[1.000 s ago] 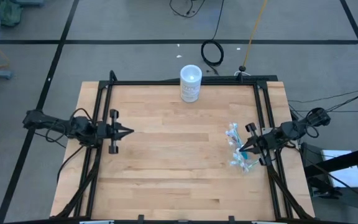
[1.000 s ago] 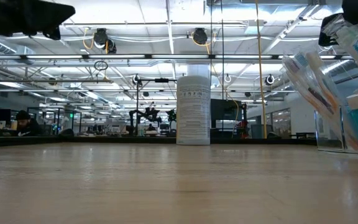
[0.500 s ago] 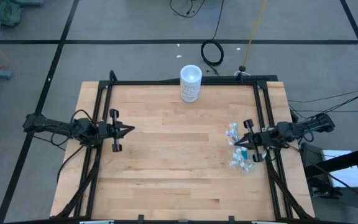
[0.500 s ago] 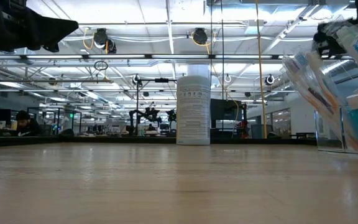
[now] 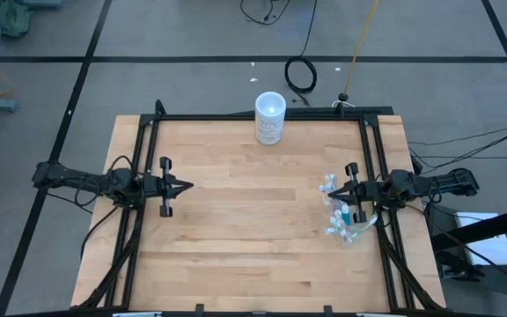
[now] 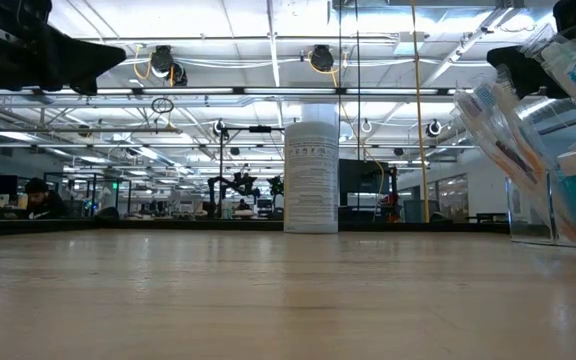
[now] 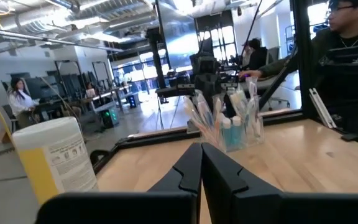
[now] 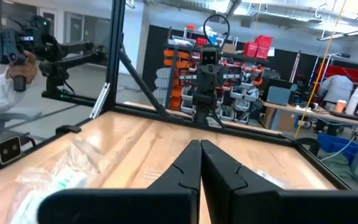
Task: Pick & Place toothbrushing station
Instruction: Return to Home Position
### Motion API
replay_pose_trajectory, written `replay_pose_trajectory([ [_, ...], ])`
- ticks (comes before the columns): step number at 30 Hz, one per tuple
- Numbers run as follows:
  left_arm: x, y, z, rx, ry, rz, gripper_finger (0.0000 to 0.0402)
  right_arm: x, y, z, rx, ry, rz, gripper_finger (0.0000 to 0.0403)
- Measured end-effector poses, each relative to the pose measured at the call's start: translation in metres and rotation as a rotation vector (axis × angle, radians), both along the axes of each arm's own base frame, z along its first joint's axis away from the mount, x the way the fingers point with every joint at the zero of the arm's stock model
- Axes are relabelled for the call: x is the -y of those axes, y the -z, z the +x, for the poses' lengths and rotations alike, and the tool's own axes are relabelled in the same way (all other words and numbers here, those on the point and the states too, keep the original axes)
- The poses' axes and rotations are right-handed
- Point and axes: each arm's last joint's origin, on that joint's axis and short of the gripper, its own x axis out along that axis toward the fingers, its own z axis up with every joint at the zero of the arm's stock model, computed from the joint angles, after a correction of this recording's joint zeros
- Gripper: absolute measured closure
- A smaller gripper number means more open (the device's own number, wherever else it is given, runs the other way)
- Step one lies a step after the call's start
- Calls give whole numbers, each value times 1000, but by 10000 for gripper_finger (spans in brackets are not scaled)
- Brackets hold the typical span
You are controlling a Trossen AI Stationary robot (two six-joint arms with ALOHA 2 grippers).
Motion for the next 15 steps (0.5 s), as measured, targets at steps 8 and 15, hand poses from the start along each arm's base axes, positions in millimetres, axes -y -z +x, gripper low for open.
replay_pose_trajectory([
  [8, 0, 5, 1, -50, 16, -105, 395, 0, 0, 0, 1, 0, -2, 403],
  [15, 1, 11, 1, -109, 18, -62, 383, 0, 0, 0, 1, 0, -2, 399],
])
